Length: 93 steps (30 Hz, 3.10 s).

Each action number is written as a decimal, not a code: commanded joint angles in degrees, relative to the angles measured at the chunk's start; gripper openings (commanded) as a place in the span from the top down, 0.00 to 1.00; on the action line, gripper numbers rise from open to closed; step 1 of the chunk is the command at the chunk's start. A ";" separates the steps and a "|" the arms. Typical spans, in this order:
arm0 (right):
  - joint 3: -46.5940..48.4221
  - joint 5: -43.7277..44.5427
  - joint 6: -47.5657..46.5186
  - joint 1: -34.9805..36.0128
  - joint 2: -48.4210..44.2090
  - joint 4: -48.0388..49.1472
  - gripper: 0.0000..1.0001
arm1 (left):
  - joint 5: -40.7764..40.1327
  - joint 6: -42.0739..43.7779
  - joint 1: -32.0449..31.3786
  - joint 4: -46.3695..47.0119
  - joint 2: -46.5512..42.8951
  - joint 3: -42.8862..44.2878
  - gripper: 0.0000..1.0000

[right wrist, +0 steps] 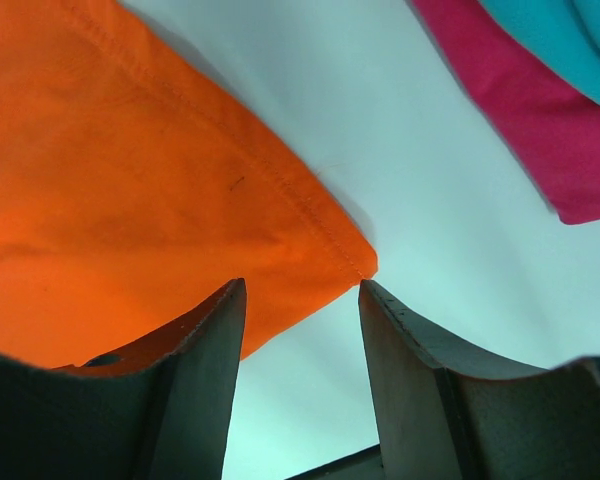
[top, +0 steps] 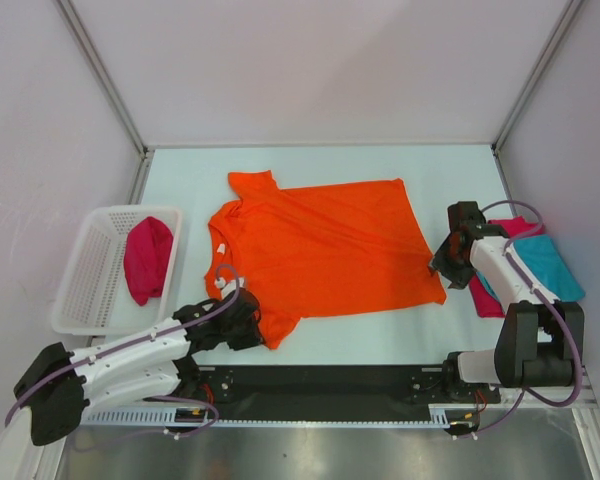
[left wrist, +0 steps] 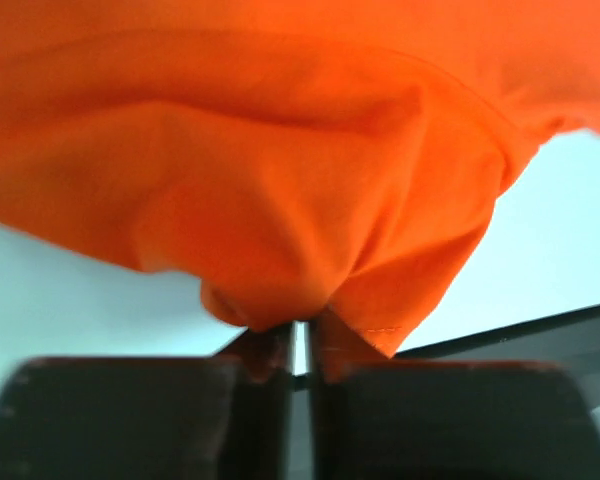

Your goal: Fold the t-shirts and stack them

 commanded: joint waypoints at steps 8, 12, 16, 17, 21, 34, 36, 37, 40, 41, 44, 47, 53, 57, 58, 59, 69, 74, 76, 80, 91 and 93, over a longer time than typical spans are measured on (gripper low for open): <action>0.66 1.82 -1.16 -3.63 0.06 -0.04 0.45 | 1.94 4.63 -0.37 -0.21 0.55 6.37 1.00; -0.39 1.12 -0.99 -3.98 1.55 1.19 0.45 | 1.50 6.56 -0.37 -3.38 0.72 13.39 1.00; -1.54 0.24 -0.63 -3.98 2.96 2.94 0.45 | 0.36 8.23 -0.37 -6.28 1.42 18.94 1.00; -1.80 -0.20 -0.55 -3.98 3.23 3.30 0.45 | -0.17 8.58 -0.37 -6.72 1.95 19.99 1.00; -2.77 -0.90 -0.46 -3.98 4.46 4.44 0.46 | -1.05 10.08 -0.28 -8.30 3.62 23.95 1.00; -5.76 -2.40 -0.37 -3.63 2.09 4.00 0.46 | -2.10 9.73 -0.28 -9.18 3.89 24.14 1.00; -6.46 -2.57 -0.37 -3.46 1.56 4.18 0.46 | -2.19 9.73 -0.28 -9.36 3.71 24.14 1.00; -6.81 -2.75 -0.28 -3.37 1.56 4.27 0.46 | -2.54 9.64 -0.28 -9.53 3.45 24.14 1.00; -7.69 -3.19 -0.02 -2.84 1.56 4.79 0.49 | -2.63 9.64 -0.20 -9.80 3.09 23.96 1.00; -7.87 -3.63 -0.19 -2.75 1.56 5.06 0.54 | -2.54 9.55 -0.11 -9.97 3.01 23.87 1.00; -8.39 -5.03 -0.19 -2.40 1.65 6.20 0.93 | -2.63 9.55 0.07 -10.15 2.74 23.70 1.00; -8.31 -5.30 -0.19 -1.96 1.65 6.64 1.00 | -2.81 9.64 0.33 -10.41 2.57 23.78 1.00; -7.08 -4.34 -0.28 0.13 0.33 6.20 1.00 | -2.98 9.73 0.86 -10.94 2.04 23.78 1.00; -3.57 -2.58 -0.72 1.03 -0.11 4.54 1.00 | -2.20 10.87 3.49 -11.56 2.21 24.22 1.00; -2.69 -1.53 -0.89 1.12 -0.20 4.10 1.00 | -2.11 11.65 4.97 -11.91 2.30 24.57 1.00; -0.42 -1.00 -1.42 1.12 -0.37 3.40 1.00 | -2.19 12.10 5.86 -12.61 2.48 25.27 1.00; 10.93 0.77 -3.62 0.41 7.34 4.53 1.00 | 1.14 19.56 20.71 -15.16 3.88 31.51 1.00; 16.12 -1.52 -3.27 0.68 15.34 7.16 1.00 | 4.21 22.91 25.02 -13.24 7.74 33.89 1.00; 19.44 -2.31 -3.09 0.85 19.55 7.61 1.00 | 5.27 23.79 27.04 -11.74 10.47 33.81 1.00; 25.42 -2.84 -2.39 1.73 25.46 8.13 1.00 | 7.30 24.93 28.54 -8.75 17.22 36.34 1.00; 40.46 -3.19 -0.55 3.14 41.02 6.91 1.00 | 11.16 27.57 33.20 -3.39 31.30 39.78 1.00; 41.26 -3.10 -0.28 3.49 42.42 6.73 1.00 | 11.60 27.74 33.81 -2.95 32.53 39.87 1.00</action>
